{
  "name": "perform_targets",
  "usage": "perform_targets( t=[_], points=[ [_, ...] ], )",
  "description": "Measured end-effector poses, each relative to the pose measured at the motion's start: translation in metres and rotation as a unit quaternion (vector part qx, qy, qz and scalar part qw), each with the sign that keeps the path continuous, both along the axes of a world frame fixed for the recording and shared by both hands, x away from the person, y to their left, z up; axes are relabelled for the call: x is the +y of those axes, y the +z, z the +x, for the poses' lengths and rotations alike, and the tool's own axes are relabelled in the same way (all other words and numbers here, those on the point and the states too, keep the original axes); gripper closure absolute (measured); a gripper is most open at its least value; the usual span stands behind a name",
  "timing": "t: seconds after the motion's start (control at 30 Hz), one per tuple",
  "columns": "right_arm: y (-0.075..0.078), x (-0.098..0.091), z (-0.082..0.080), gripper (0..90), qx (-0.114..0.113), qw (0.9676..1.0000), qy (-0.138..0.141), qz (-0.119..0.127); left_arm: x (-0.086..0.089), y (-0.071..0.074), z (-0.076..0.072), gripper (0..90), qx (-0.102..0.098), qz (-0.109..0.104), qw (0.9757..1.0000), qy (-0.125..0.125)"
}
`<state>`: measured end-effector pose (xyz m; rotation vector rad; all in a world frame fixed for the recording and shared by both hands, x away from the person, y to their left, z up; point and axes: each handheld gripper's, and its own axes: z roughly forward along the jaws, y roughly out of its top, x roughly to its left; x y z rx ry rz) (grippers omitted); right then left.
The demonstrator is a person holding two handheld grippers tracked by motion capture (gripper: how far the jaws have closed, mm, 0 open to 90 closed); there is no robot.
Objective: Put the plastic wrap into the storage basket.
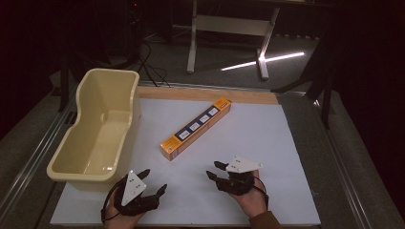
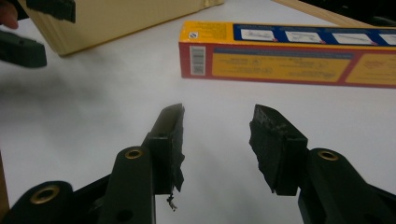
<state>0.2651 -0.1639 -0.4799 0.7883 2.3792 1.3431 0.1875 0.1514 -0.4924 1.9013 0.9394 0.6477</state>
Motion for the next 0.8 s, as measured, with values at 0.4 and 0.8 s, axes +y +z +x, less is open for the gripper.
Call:
perform_targets(
  t=[0.4,0.8],
  points=[
    [0.011,0.037,0.023,68.3,0.003,0.9996,0.029,-0.001,-0.002,0.001,-0.002,28.2,-0.004,0.003,0.9999,-0.011],
    [0.016,0.076,0.044,89.4,-0.009,0.9988,0.047,-0.006,0.002,0.002,-0.003,28.2,-0.010,-0.003,0.9999,-0.008]
  ],
)
